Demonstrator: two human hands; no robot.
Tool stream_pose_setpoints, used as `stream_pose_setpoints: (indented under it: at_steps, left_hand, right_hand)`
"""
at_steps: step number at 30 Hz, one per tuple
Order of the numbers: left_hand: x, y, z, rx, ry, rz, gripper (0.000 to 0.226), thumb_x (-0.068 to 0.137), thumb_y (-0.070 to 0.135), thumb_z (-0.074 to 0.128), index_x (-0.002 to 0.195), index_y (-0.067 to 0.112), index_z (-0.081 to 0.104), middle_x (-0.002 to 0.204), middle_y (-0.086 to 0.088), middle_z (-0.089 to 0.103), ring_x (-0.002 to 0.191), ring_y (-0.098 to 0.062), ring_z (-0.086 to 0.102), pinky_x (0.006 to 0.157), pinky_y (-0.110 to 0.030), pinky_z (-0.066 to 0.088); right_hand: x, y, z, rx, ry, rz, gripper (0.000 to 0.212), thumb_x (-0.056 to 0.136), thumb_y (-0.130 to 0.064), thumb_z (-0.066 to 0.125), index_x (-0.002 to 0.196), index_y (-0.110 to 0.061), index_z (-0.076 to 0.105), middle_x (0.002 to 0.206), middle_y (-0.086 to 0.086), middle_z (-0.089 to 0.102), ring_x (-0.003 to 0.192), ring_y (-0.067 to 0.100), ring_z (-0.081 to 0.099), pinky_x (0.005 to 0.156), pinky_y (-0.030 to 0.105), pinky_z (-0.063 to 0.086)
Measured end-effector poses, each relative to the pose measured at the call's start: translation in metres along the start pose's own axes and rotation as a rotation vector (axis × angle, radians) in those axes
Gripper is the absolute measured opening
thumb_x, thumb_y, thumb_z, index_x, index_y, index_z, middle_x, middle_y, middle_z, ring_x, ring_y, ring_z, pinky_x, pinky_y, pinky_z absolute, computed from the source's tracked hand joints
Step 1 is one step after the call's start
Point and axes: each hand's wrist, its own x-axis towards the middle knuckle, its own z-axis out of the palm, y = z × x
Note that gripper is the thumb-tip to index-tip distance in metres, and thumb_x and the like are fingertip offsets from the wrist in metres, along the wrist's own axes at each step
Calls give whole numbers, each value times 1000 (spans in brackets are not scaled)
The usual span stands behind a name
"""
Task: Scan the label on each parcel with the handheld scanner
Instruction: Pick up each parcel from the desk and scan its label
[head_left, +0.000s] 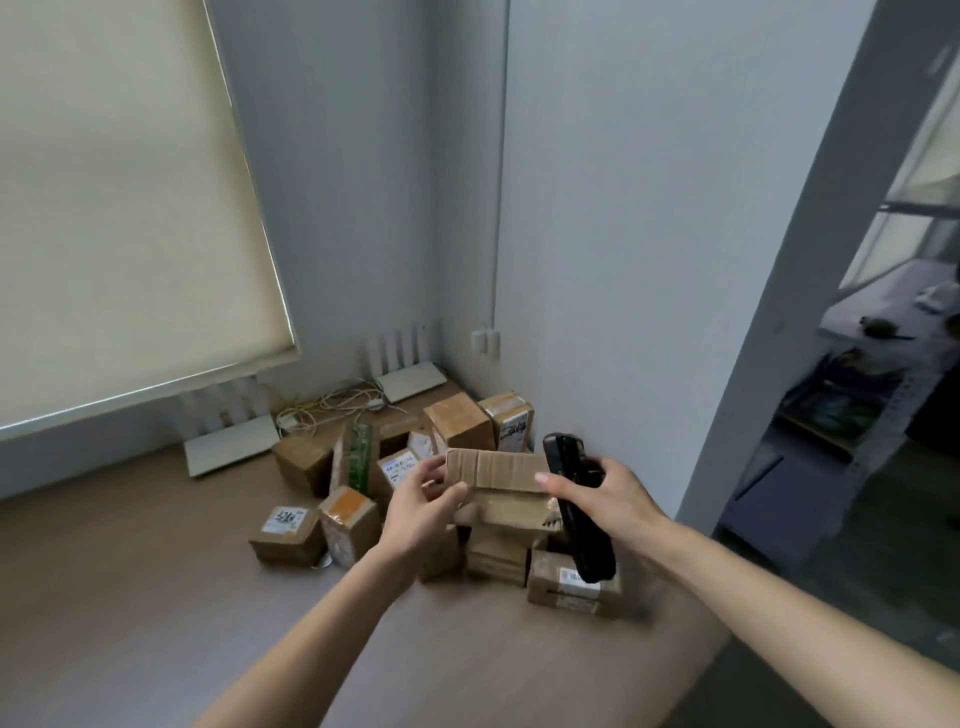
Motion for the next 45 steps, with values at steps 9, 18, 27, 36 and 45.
stream_pose_setpoints:
  at_steps: [9, 18, 27, 36, 45]
  left_hand:
    - [-35, 39, -17, -109, 150, 53, 27, 97, 35, 66, 114, 17, 57, 118, -4, 61, 112, -20, 61, 87, -40, 60]
    - [-54, 60, -17, -85, 25, 141, 47, 90, 34, 74, 135, 25, 63, 128, -1, 69, 115, -14, 67, 96, -35, 57]
    - [-62, 95, -2, -126, -79, 149, 48, 94, 30, 68, 138, 39, 52, 121, -5, 71, 108, -11, 67, 69, -13, 51]
    - [-59, 117, -15, -7, 49, 216, 34, 76, 55, 73, 109, 62, 67, 109, 0, 77, 106, -19, 72, 96, -41, 57]
    - [-63, 131, -20, 136, 124, 250, 56, 70, 62, 67, 124, 51, 65, 111, 4, 76, 103, -11, 71, 97, -39, 56]
  right_hand:
    - [-45, -37, -5, 68, 32, -97, 75, 77, -53, 85, 133, -14, 56, 124, 3, 66, 114, 22, 64, 97, 37, 54]
    - [-71, -49, -27, 66, 25, -165, 81, 76, -47, 89, 139, -12, 52, 131, 3, 63, 120, 23, 60, 101, 35, 51]
    - [-73, -58, -61, 10, -33, -191, 84, 74, -52, 89, 140, -15, 52, 131, 1, 63, 119, 20, 61, 95, 32, 52]
    - [-73, -81, -88, -537, 12, -283, 86, 62, -63, 89, 135, -31, 57, 122, -8, 66, 111, 16, 62, 92, 35, 54]
    - [-79, -103, -104, -901, 105, -321, 75, 62, -62, 84, 128, -35, 61, 117, -6, 70, 109, 24, 65, 78, 32, 41]
